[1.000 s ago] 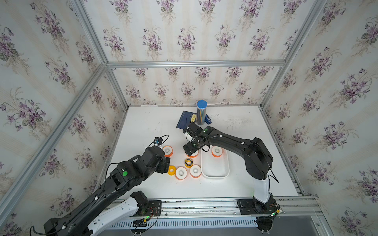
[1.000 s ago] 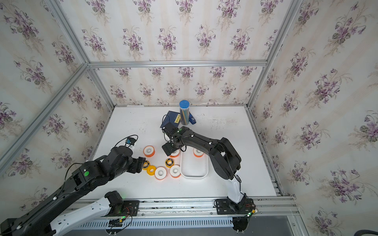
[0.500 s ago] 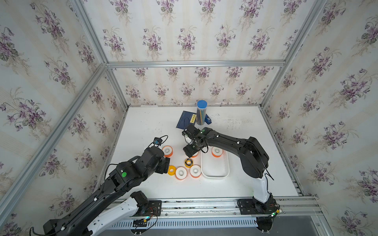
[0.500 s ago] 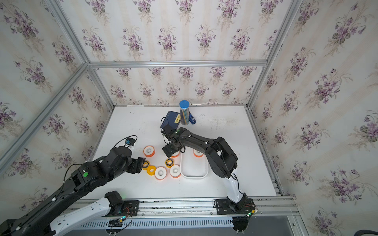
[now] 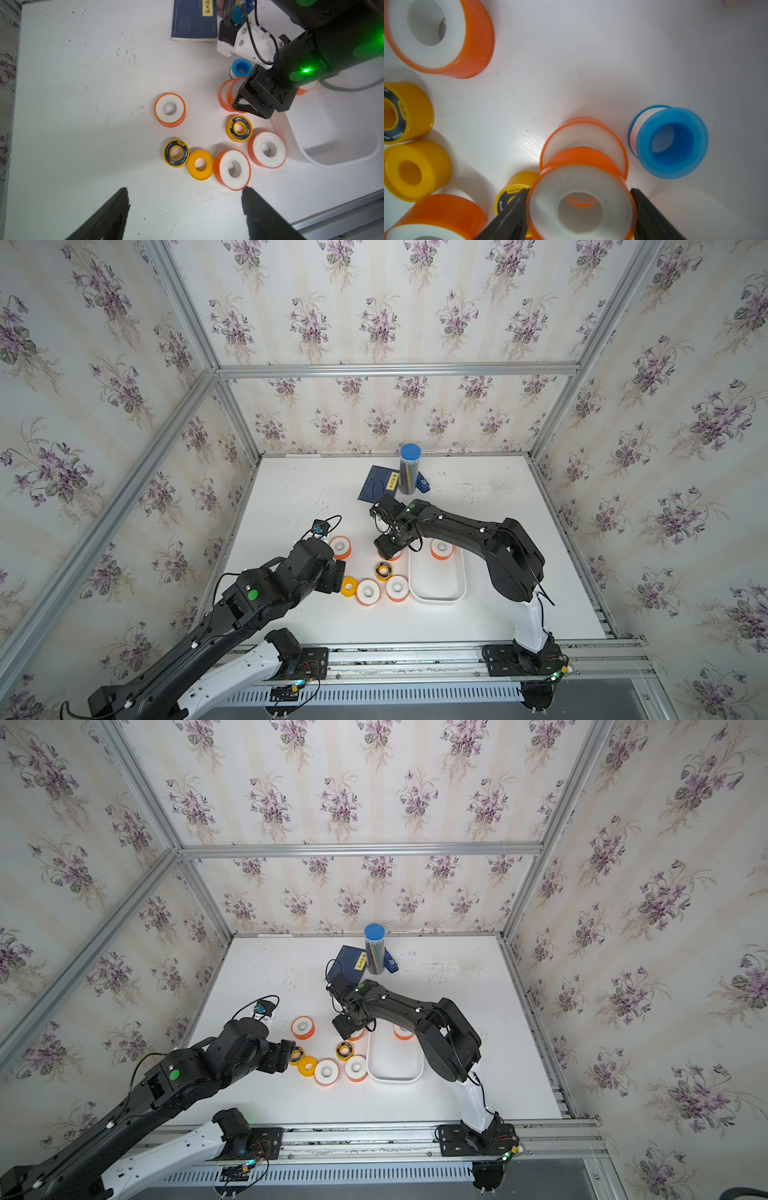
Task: Put the sealing tape into the storage box
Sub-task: Pick up the sealing tape at the center of the board, then place the sealing tape in the storage box.
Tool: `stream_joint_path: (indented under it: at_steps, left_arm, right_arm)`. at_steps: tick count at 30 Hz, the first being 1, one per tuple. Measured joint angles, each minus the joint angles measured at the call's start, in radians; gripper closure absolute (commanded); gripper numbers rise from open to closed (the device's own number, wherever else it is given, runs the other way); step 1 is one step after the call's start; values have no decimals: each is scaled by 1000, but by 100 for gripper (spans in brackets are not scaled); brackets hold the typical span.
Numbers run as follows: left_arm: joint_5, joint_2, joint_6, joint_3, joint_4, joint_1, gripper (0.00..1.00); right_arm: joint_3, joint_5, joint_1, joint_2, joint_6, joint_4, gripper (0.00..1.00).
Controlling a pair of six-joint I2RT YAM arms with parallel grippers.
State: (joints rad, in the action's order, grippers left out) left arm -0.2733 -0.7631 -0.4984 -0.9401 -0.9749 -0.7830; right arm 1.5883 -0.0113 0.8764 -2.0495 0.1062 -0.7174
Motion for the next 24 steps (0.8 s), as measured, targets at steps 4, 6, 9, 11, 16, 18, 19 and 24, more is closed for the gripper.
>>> stream_joint_path:
  at_steps: [4, 6, 9, 11, 16, 18, 19, 24]
  left_arm:
    - [-3, 0, 0, 0, 0, 0, 15]
    - [-4, 0, 0, 0, 0, 0, 15]
    - [-7, 0, 0, 0, 0, 0, 15]
    - [-7, 0, 0, 0, 0, 0, 15]
    - [-8, 0, -1, 1, 0, 0, 15]
    - [-8, 0, -1, 1, 0, 0, 15]
    - [-9, 0, -1, 1, 0, 0, 15]
    - [-10, 3, -4, 6, 0, 0, 15]
  right_arm:
    - [6, -1, 0, 30, 4, -3, 31]
    - [6, 0, 0, 57, 7, -3, 32]
    - [0, 1, 0, 111, 18, -2, 32]
    - [-23, 13, 0, 165, 21, 2, 32]
    - [-131, 43, -14, 320, 28, 14, 32]
    - [-188, 60, -34, 380, 38, 22, 32]
    - [-222, 67, -45, 410, 48, 27, 32]
    - [-403, 77, -104, 544, 80, 66, 32]
